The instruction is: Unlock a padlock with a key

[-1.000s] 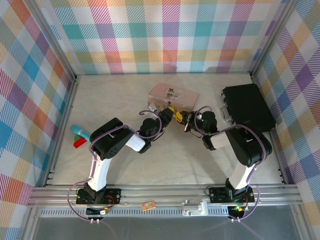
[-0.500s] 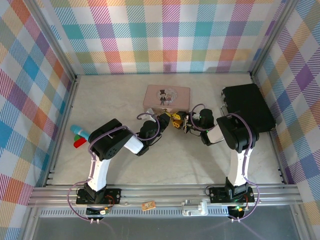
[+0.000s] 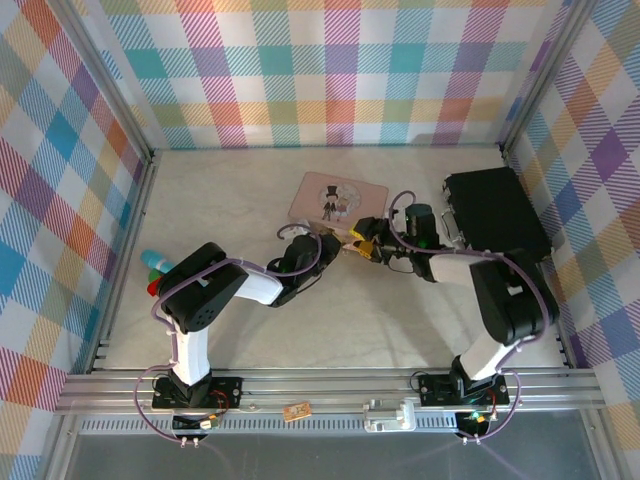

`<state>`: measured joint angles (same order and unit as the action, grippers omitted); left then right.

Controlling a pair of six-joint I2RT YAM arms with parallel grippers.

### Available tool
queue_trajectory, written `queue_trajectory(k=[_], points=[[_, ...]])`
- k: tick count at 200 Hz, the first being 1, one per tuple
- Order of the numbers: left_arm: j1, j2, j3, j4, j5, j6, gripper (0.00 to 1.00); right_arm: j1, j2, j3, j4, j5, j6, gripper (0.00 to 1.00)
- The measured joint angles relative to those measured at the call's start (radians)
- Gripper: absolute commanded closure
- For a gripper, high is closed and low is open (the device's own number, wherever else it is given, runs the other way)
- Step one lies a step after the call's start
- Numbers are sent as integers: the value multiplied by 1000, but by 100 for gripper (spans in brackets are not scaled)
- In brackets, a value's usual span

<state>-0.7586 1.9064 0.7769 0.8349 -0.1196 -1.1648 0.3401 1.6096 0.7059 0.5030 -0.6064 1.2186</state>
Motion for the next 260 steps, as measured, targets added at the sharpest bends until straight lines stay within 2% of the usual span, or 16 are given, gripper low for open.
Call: queue_trajectory(k=[42, 50, 74, 105, 131, 185, 216, 260], points=[[0, 5, 59, -122, 16, 3, 99, 0, -170, 45, -312, 97, -267, 44], [0, 5, 64, -134, 17, 3, 93, 0, -189, 51, -358, 116, -308, 44], [0, 5, 72, -156, 24, 3, 63, 3, -230, 69, -477, 177, -423, 44], [4, -4, 54, -201, 44, 16, 36, 26, -248, 81, -583, 245, -531, 40], [24, -85, 11, -252, 63, 31, 33, 60, -247, 90, -634, 278, -570, 31], [124, -278, -62, -364, 79, 83, 31, 154, -211, 123, -658, 331, -587, 30], [162, -308, -68, -379, 97, 122, 31, 189, -118, 179, -659, 356, -615, 29], [158, -309, -70, -370, 163, 187, 32, 188, 7, 289, -672, 462, -698, 27]])
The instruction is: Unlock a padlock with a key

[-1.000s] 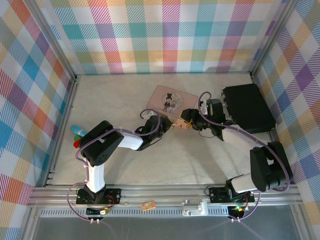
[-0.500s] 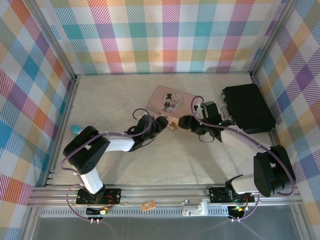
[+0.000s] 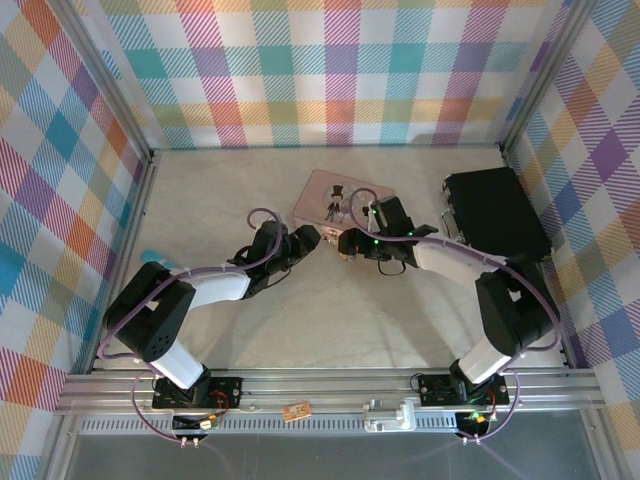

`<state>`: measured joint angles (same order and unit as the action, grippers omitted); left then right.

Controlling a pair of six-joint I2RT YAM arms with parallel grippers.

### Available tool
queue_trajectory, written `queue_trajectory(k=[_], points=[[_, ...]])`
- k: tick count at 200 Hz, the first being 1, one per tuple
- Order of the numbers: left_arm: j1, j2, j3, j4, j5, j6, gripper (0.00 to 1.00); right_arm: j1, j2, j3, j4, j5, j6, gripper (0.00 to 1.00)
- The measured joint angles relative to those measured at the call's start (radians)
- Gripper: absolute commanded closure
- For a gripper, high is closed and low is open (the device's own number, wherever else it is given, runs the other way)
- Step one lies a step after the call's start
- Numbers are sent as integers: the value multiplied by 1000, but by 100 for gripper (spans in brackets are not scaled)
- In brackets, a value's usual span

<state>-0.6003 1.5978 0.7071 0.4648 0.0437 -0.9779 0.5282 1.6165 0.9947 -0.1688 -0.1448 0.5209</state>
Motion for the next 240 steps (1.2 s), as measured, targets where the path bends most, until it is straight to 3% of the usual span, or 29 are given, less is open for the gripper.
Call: queue_trajectory(k=[46, 90, 143, 174, 240], points=[[-46, 47, 0, 13, 19, 18, 32, -32, 130, 140, -12, 118, -130, 27], [-59, 138, 45, 2, 27, 26, 32, -64, 131, 159, -13, 98, -194, 27], [-81, 296, 314, -113, 23, 86, 35, -71, -92, 21, -4, 58, -144, 27], [-96, 345, 420, -216, 10, 137, 41, -138, -206, -81, 18, 42, -93, 27], [-127, 445, 569, -437, -61, 233, 43, -229, -302, -198, 39, 5, -32, 27]])
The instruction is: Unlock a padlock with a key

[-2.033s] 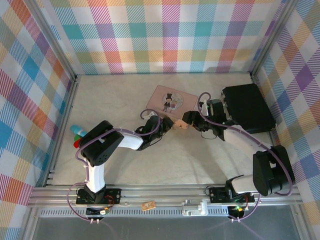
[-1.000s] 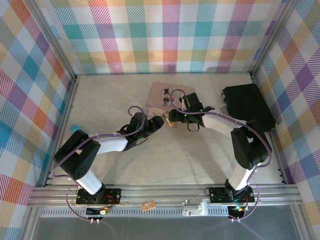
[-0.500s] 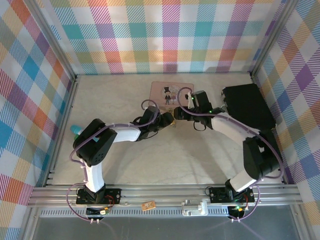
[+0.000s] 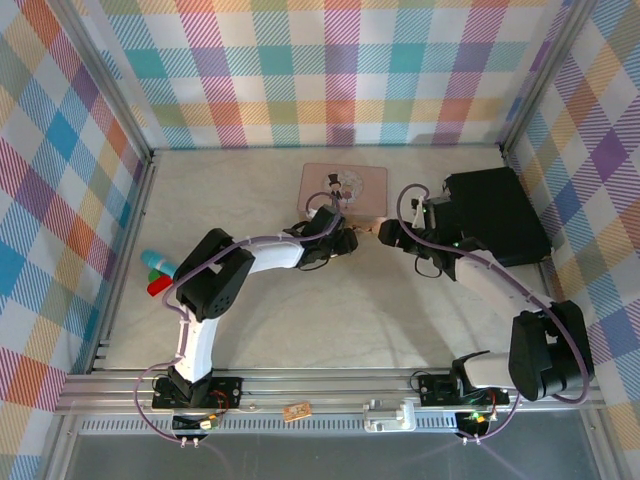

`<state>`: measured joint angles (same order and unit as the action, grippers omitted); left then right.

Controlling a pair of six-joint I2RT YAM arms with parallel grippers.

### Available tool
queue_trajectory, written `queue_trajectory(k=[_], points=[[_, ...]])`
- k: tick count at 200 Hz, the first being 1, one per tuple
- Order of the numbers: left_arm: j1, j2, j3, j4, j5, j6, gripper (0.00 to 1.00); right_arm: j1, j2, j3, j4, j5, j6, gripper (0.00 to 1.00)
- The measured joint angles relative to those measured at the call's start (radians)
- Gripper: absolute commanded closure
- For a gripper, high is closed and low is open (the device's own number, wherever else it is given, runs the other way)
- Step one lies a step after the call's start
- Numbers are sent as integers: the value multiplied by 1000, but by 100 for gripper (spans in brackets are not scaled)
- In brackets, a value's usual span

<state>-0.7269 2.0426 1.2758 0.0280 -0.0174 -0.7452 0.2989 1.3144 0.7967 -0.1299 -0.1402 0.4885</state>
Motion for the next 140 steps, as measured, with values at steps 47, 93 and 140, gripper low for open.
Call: queue_trajectory(k=[47, 93, 140], points=[[-12, 31, 43, -48, -30, 34, 58, -12, -10, -15, 27, -19, 24, 27], [-12, 36, 45, -52, -48, 35, 68, -18, -10, -26, 38, -34, 41, 27], [-12, 38, 49, -51, -48, 35, 77, -18, -10, -33, 39, -45, 55, 28]])
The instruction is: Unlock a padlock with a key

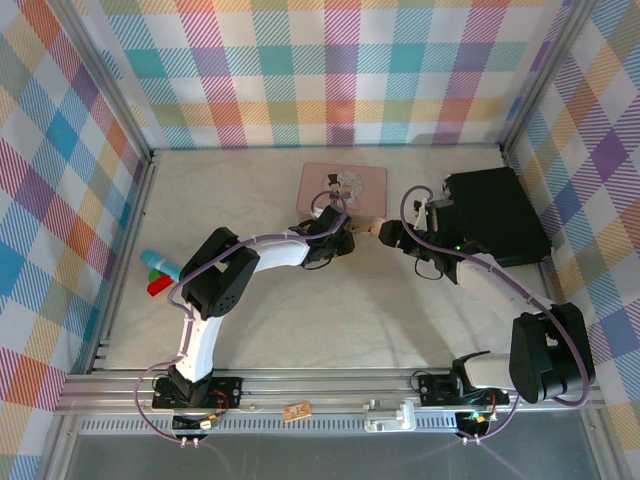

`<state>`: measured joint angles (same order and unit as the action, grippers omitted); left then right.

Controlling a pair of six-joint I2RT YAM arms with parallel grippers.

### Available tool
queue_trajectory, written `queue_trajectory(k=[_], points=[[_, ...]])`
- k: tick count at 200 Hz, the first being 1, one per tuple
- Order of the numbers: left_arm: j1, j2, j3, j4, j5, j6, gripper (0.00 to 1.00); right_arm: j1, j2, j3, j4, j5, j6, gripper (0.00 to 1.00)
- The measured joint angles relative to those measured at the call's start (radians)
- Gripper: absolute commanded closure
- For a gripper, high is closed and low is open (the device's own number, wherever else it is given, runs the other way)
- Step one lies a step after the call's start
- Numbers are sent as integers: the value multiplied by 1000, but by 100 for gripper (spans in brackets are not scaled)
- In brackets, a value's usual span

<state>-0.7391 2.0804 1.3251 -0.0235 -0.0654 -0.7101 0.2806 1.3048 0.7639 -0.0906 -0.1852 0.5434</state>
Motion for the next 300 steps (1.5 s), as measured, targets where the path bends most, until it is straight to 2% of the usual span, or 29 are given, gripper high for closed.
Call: queue_trajectory(k=[45, 55, 68, 78, 110, 161, 204, 243, 258, 279, 300], points=[[3, -15, -41, 58, 13, -13, 77, 0, 0, 0, 0, -11, 5, 28], [5, -21, -55, 77, 20, -23, 72, 0, 0, 0, 0, -16, 8, 28], [8, -29, -72, 97, 32, -37, 58, 0, 1, -1, 1, -24, 16, 28], [9, -34, -80, 103, 45, -45, 52, 0, 2, -4, 6, -34, 22, 28], [9, -42, -93, 129, 58, -58, 48, 0, 10, -24, 27, -55, 42, 28], [15, -53, -180, 278, 57, -33, 59, 0, 12, -38, 39, -64, 55, 28], [16, -37, -206, 375, 66, -8, 73, 0, 11, -48, 44, -63, 64, 28], [16, -37, -222, 420, 84, 6, 87, 0, 11, -54, 49, -64, 76, 28], [16, -37, -229, 437, 97, -12, 100, 0, 11, -66, 58, -72, 85, 29], [22, -37, -247, 481, 121, -49, 100, 0, 13, -97, 92, -103, 111, 31], [34, -37, -279, 555, 161, -135, 100, 0, 30, -132, 155, -152, 147, 38]])
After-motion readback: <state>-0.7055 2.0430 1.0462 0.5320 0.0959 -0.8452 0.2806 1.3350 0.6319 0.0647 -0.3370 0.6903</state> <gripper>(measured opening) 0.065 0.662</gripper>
